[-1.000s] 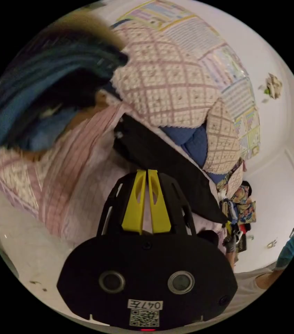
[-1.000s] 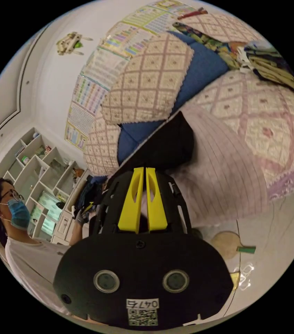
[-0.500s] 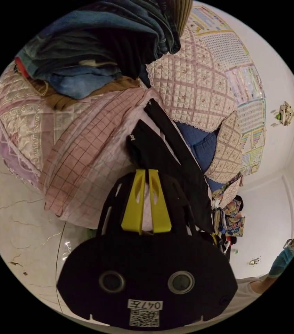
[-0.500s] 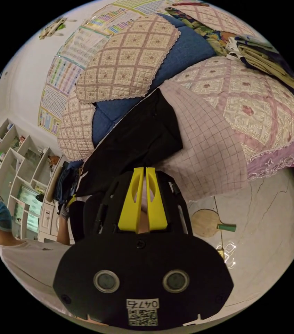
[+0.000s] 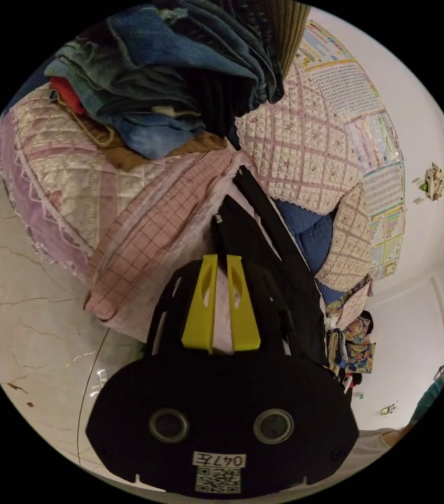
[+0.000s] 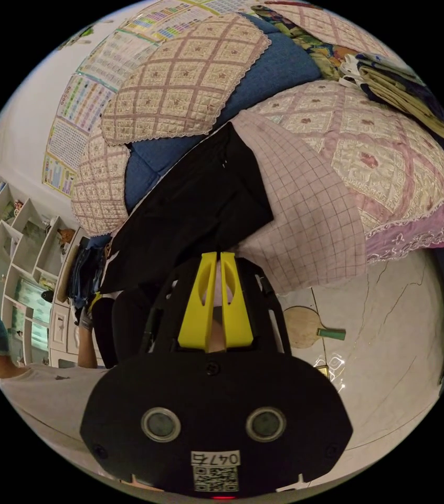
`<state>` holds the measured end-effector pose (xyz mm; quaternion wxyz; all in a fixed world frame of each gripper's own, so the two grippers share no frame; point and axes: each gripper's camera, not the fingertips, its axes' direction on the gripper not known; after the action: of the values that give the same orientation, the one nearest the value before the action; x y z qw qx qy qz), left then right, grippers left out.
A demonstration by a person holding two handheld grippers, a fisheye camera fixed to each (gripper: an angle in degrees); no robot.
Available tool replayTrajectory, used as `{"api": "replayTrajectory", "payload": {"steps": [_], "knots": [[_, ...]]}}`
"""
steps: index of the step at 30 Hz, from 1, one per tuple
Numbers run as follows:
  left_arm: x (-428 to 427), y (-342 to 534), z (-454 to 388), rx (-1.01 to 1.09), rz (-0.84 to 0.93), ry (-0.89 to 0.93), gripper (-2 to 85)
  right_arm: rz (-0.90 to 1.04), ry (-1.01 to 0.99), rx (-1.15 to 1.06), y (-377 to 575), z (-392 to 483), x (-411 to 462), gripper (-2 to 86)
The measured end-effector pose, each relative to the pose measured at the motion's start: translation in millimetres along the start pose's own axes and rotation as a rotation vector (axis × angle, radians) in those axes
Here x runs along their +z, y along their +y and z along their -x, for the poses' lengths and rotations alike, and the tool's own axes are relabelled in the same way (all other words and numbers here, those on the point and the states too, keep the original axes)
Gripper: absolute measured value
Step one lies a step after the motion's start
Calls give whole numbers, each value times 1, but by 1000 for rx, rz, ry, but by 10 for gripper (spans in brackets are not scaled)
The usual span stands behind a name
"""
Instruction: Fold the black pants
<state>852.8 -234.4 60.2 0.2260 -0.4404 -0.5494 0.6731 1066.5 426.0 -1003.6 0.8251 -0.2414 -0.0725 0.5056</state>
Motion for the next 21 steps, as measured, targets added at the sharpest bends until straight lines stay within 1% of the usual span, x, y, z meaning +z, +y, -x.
{"api": "replayTrajectory", "payload": {"steps": [4, 7, 8, 9, 10, 11, 12, 13, 14, 16, 17, 19, 20, 21], "knots": [[-44, -21, -29, 48, -42, -135, 24, -26, 88, 18, 19, 10, 6, 18], [-89, -24, -59, 100, -85, -155, 24, -114, 226, 42, 42, 24, -5, 36], [-98, -25, -66, 110, -94, -151, 22, -174, 297, 36, 51, 36, -13, 38], [-114, -26, -84, 130, -108, -136, 13, -242, 358, -1, 58, 55, -21, 34], [-127, -28, -105, 152, -118, -117, 4, -277, 382, -24, 61, 66, -24, 31], [-133, -29, -118, 164, -122, -109, 1, -351, 416, -75, 66, 90, -28, 24], [-142, -32, -146, 200, -130, -99, -4, -434, 429, -141, 70, 117, -30, 16], [-148, -35, -180, 250, -144, -98, -7, -475, 427, -181, 73, 131, -29, 12], [-151, -36, -198, 277, -154, -101, -8, -547, 414, -262, 77, 160, -25, 6], [-161, -37, -275, 398, -222, -106, -9, -632, 377, -371, 83, 202, -11, -2], [-164, -36, -293, 424, -248, -103, -10, -676, 349, -444, 88, 228, 3, -7], [-183, -25, -350, 467, -402, -67, -10, -723, 328, -527, 96, 263, 28, -11], [-191, -20, -361, 469, -455, -48, -10, -747, 332, -562, 103, 283, 48, -11], [-207, -10, -380, 473, -562, -24, -10, -761, 333, -588, 111, 302, 68, -12]]}}
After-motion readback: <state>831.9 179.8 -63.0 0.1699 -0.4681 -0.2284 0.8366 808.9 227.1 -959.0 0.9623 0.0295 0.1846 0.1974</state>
